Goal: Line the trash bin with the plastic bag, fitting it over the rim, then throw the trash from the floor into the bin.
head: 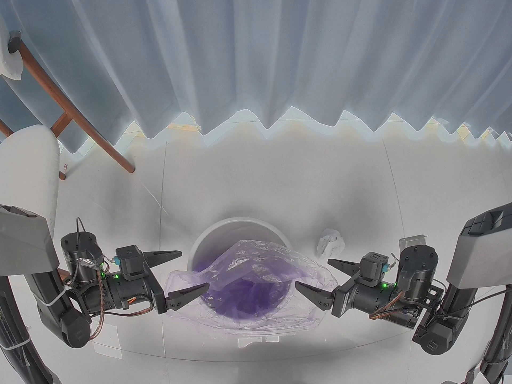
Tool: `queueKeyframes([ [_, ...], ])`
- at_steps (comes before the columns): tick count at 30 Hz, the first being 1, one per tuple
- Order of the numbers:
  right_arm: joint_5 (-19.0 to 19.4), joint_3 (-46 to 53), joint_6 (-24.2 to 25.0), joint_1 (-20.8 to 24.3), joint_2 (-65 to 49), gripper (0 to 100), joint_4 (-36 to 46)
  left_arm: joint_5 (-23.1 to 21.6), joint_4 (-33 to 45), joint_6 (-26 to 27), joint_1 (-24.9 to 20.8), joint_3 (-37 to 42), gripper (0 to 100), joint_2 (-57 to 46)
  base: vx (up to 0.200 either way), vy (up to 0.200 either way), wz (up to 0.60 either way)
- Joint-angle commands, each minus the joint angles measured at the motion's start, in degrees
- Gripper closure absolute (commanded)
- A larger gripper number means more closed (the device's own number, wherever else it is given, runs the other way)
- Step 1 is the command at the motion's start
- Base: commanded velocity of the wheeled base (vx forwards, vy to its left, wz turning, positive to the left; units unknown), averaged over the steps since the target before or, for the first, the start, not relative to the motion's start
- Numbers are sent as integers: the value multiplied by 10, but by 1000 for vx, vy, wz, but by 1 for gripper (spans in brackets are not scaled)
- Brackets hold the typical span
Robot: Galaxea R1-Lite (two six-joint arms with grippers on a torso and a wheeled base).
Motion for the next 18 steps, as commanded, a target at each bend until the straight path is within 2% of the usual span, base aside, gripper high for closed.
queueKeyframes([
  [1,0,-2,0,-3,2,0,-8,-1,0,0,0,1,0,10,0,0,0],
  [7,0,-1,0,-3,3,0,-8,-2,0,6,2,-5,0,41,0,0,0],
  [8,0,-1,0,-3,3,0,-8,-2,0,7,2,-6,100,45,0,0,0],
  [18,0,-3,1,-3,7,0,-8,-2,0,5,-2,-20,100,53,0,0,0],
])
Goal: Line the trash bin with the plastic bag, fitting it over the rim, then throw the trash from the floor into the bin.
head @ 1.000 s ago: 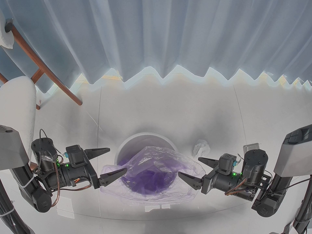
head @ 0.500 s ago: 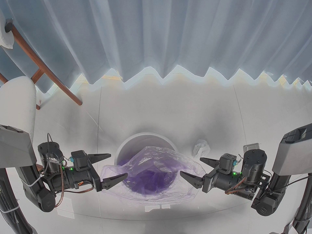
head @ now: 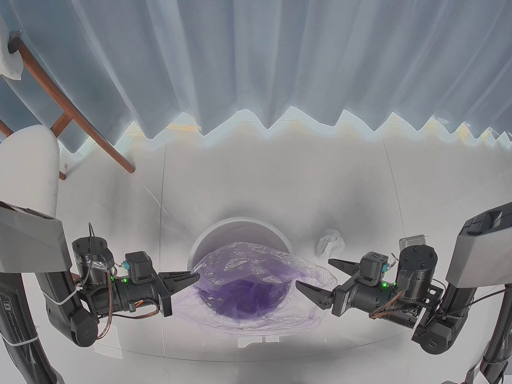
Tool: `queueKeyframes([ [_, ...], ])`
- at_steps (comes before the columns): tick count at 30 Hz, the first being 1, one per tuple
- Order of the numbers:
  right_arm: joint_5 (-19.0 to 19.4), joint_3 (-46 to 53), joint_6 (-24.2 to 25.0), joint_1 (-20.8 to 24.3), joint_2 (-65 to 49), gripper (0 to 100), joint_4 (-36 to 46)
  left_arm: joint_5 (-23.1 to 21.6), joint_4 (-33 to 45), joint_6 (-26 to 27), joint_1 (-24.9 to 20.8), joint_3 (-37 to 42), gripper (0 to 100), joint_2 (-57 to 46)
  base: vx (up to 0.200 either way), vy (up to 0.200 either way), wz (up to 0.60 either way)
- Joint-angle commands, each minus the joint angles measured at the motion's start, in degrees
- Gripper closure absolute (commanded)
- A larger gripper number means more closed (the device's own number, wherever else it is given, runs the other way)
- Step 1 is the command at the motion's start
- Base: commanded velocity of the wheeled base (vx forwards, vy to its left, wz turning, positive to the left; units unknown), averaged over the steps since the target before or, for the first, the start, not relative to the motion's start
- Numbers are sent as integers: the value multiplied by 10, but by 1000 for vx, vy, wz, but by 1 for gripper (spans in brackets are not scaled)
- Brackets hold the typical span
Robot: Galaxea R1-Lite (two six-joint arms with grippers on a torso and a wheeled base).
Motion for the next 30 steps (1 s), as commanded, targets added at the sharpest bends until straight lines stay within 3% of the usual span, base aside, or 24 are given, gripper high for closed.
queueKeyframes([
  [1,0,-3,1,-1,3,0,-8,0,0,0,0,-7,100,5,0,0,0],
  [4,0,-7,4,-5,7,0,-8,0,0,1,1,-7,100,4,0,0,0],
  [5,0,-8,4,-7,8,100,-8,0,0,1,1,-7,100,3,0,0,0],
  [17,0,-42,36,-24,-2,100,-9,3,0,-6,17,-14,100,-8,0,0,0],
  [20,12,-74,104,-37,-7,100,-9,3,1,-31,43,-39,100,-8,0,0,0],
  [22,36,-94,156,-43,-9,100,-8,4,1,-69,51,-58,100,-5,0,0,0],
  [24,65,-116,201,-55,-6,100,-4,4,1,-158,55,-87,100,-4,0,0,0],
  [25,76,-131,211,-65,1,100,-2,5,1,-217,56,-106,100,-7,0,0,0],
  [28,83,-168,223,-80,29,100,6,3,1,-325,58,-149,100,-8,0,0,0],
  [30,83,-182,232,-83,37,100,11,3,1,-354,58,-164,100,-6,0,0,0],
])
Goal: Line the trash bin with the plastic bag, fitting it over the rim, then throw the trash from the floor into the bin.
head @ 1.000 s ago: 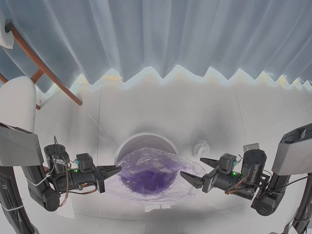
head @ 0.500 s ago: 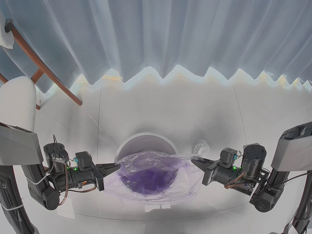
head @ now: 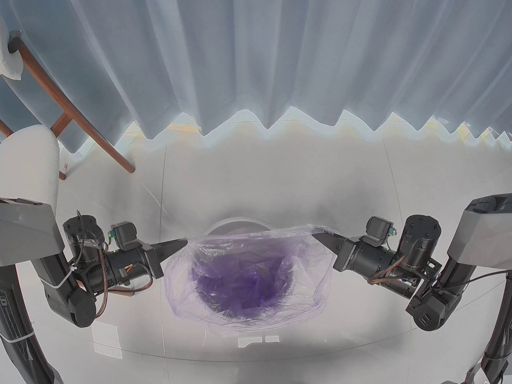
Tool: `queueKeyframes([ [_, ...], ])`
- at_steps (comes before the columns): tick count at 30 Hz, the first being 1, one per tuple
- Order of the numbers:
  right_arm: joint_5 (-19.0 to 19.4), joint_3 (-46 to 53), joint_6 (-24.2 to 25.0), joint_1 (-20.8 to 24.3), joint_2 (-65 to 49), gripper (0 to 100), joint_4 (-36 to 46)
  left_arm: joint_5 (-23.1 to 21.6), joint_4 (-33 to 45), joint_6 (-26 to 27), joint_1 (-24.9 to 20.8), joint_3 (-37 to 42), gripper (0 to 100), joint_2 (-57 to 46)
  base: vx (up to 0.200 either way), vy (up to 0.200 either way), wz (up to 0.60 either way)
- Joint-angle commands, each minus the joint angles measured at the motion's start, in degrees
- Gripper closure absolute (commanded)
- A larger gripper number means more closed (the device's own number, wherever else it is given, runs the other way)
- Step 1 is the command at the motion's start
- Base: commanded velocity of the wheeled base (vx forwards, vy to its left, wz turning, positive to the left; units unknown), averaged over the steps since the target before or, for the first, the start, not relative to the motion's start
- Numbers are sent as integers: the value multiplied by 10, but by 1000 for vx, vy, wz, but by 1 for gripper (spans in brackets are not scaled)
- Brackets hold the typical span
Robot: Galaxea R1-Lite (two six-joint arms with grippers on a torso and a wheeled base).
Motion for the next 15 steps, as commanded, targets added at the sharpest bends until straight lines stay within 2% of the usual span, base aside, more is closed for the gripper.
queueKeyframes([
  [1,28,-99,71,-36,53,100,19,-2,0,-150,12,-106,100,7,0,0,0],
  [4,27,-130,104,-36,71,100,34,-1,0,-153,8,-131,100,38,0,0,0],
  [10,23,-197,123,-37,80,100,120,5,1,-163,1,-191,100,91,0,0,0],
  [15,23,-262,145,-51,84,100,187,5,1,-215,1,-238,100,128,0,0,0],
])
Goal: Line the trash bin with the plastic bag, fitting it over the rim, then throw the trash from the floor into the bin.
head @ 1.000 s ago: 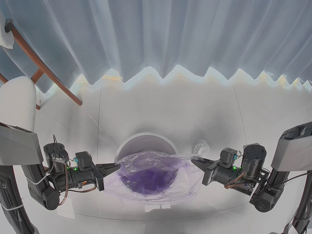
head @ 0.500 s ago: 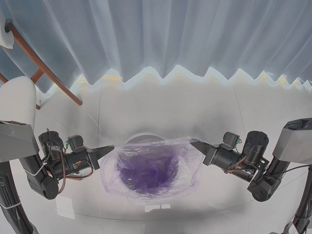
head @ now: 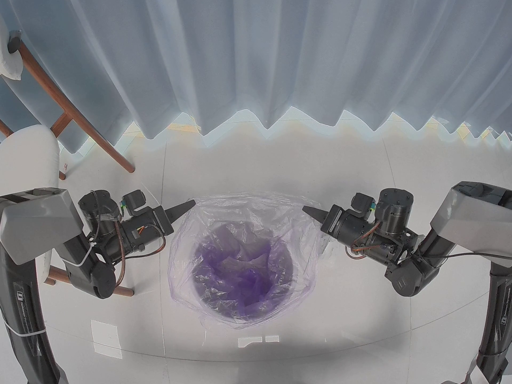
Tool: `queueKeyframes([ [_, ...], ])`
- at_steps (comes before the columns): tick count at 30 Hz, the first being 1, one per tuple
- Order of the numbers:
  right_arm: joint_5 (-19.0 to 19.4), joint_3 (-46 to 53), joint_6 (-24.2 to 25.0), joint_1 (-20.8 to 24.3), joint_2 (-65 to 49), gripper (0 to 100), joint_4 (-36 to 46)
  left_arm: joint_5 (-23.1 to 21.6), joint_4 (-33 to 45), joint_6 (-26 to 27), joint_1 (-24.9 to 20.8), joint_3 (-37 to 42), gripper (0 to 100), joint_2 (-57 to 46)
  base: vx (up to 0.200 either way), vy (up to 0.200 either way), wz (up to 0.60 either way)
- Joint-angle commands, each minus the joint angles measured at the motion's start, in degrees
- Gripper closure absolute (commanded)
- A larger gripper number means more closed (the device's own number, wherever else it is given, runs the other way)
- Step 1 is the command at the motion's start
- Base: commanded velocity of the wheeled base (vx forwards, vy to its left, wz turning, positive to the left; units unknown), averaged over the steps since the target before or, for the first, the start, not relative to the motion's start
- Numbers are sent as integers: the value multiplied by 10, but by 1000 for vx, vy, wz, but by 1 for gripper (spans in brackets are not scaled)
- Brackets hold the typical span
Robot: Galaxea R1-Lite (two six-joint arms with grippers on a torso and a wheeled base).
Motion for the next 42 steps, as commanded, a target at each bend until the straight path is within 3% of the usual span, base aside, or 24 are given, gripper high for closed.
queueKeyframes([
  [1,1,-66,19,-14,21,100,40,1,0,-42,0,-53,100,57,0,0,0],
  [7,1,-99,21,-22,41,100,55,1,0,-104,-1,-76,100,65,0,0,0],
  [13,1,-124,21,-31,82,100,55,1,0,-106,1,-83,100,88,0,0,0],
  [24,5,-161,95,-53,136,100,60,1,0,-118,12,-100,100,149,0,0,0],
  [42,15,-158,135,-53,169,100,55,20,-1,-152,32,-125,100,193,0,0,0],
])
